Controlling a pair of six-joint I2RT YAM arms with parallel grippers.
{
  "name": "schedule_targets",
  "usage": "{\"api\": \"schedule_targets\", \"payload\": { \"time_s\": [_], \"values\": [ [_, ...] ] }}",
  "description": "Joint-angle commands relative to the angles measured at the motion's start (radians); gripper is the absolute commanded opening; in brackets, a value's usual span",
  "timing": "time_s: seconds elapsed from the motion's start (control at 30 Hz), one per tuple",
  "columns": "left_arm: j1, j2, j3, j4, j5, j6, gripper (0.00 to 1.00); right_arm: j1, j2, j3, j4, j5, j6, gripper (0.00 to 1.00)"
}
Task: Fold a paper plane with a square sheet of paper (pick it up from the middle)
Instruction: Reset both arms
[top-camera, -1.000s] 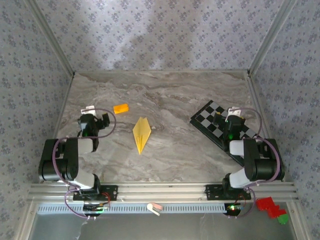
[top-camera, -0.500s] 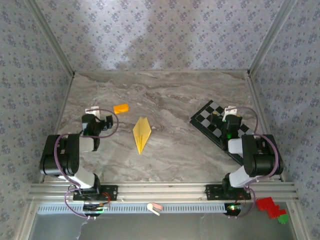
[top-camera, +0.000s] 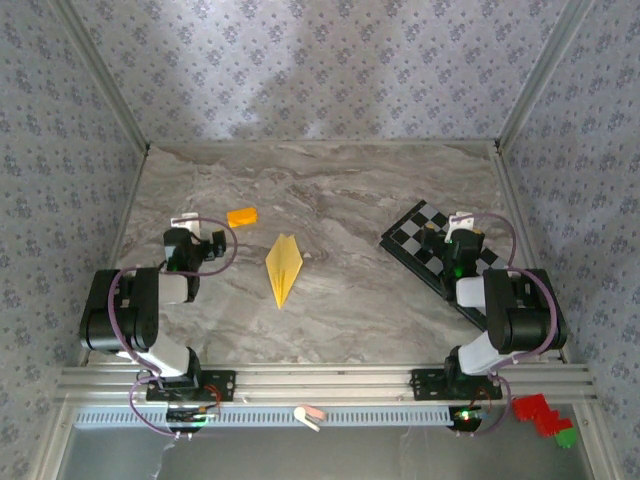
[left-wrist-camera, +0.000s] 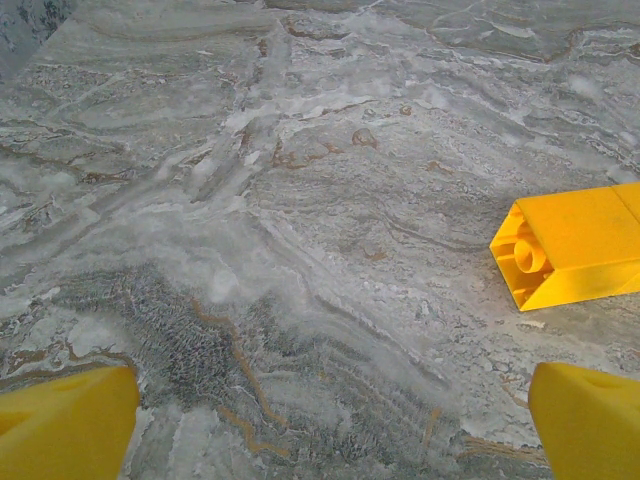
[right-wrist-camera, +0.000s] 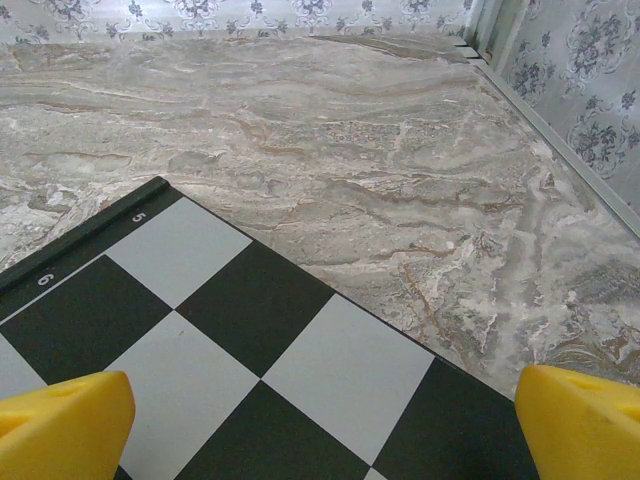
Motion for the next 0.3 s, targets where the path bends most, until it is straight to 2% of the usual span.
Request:
{"api": "schedule_targets", "payload": {
  "time_s": [0.0,0.27],
  "values": [
    [-0.002,-0.001,0.025,0.045,0.017,0.013,1.00,0.008,0.009,0.018,0.001,0.025,-0.017,1.00],
    [-0.002,-0.001,0.025,0.045,0.018,0.013,1.00,0.018,0.009,0.012,0.012,0.034,-0.027,1.00]
  ]
}}
